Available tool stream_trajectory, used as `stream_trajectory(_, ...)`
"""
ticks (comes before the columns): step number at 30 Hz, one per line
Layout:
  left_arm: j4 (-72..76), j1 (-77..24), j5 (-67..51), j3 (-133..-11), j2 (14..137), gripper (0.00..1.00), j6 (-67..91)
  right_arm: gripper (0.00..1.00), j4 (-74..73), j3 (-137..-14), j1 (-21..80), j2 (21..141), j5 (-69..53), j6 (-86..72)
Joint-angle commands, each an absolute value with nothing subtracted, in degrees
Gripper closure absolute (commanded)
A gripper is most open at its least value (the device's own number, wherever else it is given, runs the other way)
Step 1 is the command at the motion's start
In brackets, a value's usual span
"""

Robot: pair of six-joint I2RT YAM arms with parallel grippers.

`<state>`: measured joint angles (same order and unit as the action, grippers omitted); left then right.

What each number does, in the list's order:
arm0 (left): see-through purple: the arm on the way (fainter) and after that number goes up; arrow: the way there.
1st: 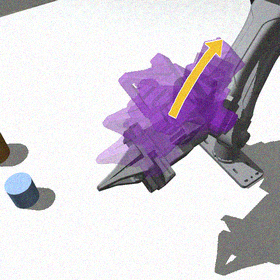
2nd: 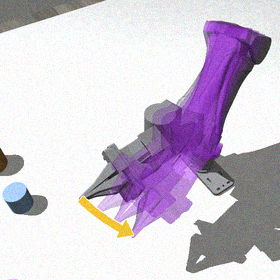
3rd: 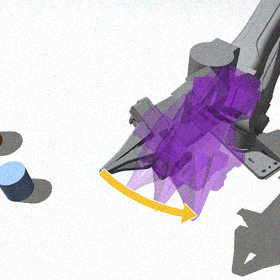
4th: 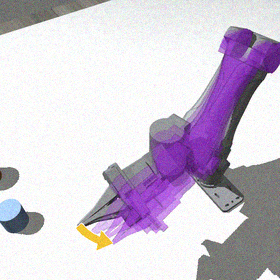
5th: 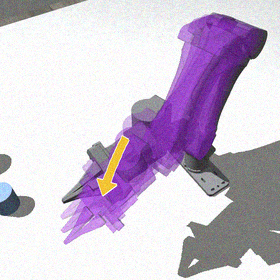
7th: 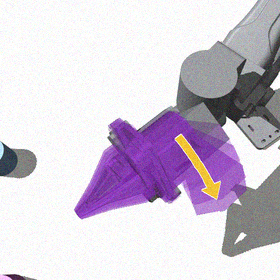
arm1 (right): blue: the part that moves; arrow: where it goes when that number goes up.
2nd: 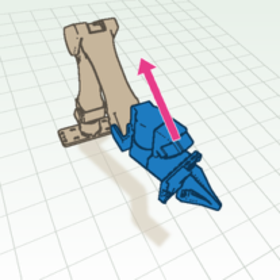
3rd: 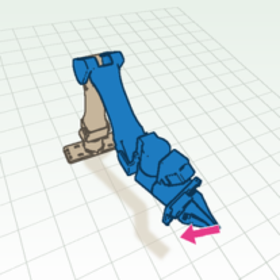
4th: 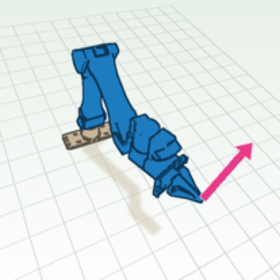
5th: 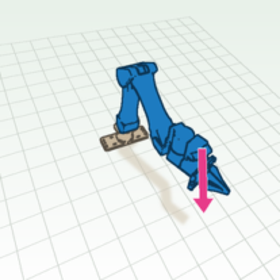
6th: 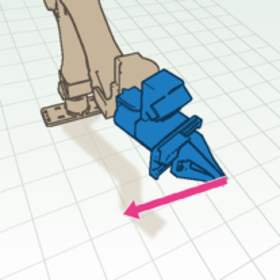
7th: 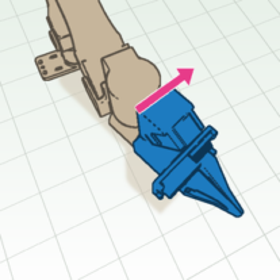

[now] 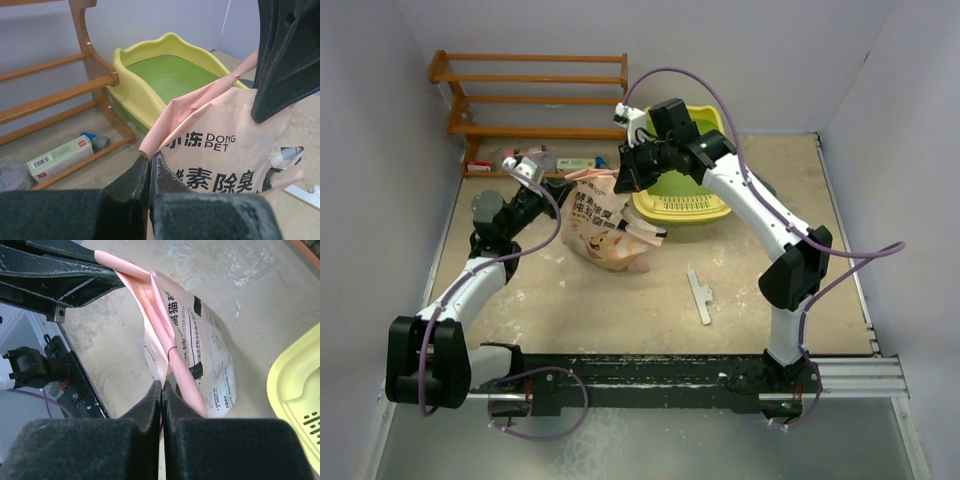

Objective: Fill the litter box with clean litter

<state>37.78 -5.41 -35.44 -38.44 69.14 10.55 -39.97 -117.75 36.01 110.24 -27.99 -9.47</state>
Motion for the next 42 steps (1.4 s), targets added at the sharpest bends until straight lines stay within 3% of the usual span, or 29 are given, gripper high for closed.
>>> stream_trajectory(1,56.8,-5.9,-33.5,-37.1,67.3,1.00,10.5,1.00,-37.0,-116.6,36.9,107.5,-26.9,-9.6)
stream_trajectory(4,56.4,-6.1,-32.1,-33.3,65.6,1.00,9.5,0.98,-35.8,-113.6,37.9,106.4,-26.5,-9.4)
stream_trajectory(7,56.5,-6.2,-30.5,-29.5,62.4,1.00,8.7,0.62,-33.4,-109.2,38.2,104.1,-25.7,-10.1)
stream_trajectory(10,54.8,-6.5,-29.5,-27.9,59.5,1.00,7.4,0.49,-31.7,-104.3,38.2,100.2,-21.7,-10.8)
stream_trajectory(14,55.6,-6.7,-27.9,-25.6,57.4,1.00,7.6,0.46,-29.7,-97.3,38.0,94.1,-16.0,-11.4)
stream_trajectory(17,65.0,-6.8,-28.4,-21.6,57.8,1.00,7.4,0.46,-27.6,-92.1,38.0,90.9,-13.0,-9.6)
stream_trajectory(22,72.9,-6.9,-28.0,-19.3,60.4,1.00,8.8,0.46,-26.3,-89.5,36.8,92.5,-11.9,-8.1)
stream_trajectory(33,74.4,-6.9,-27.0,-18.1,60.1,1.00,8.4,0.46,-25.8,-88.4,34.0,98.5,-26.7,-4.3)
stream_trajectory(42,74.3,-6.9,-27.4,-18.4,60.8,1.00,9.0,0.45,-21.8,-84.3,34.1,94.4,-28.9,-4.6)
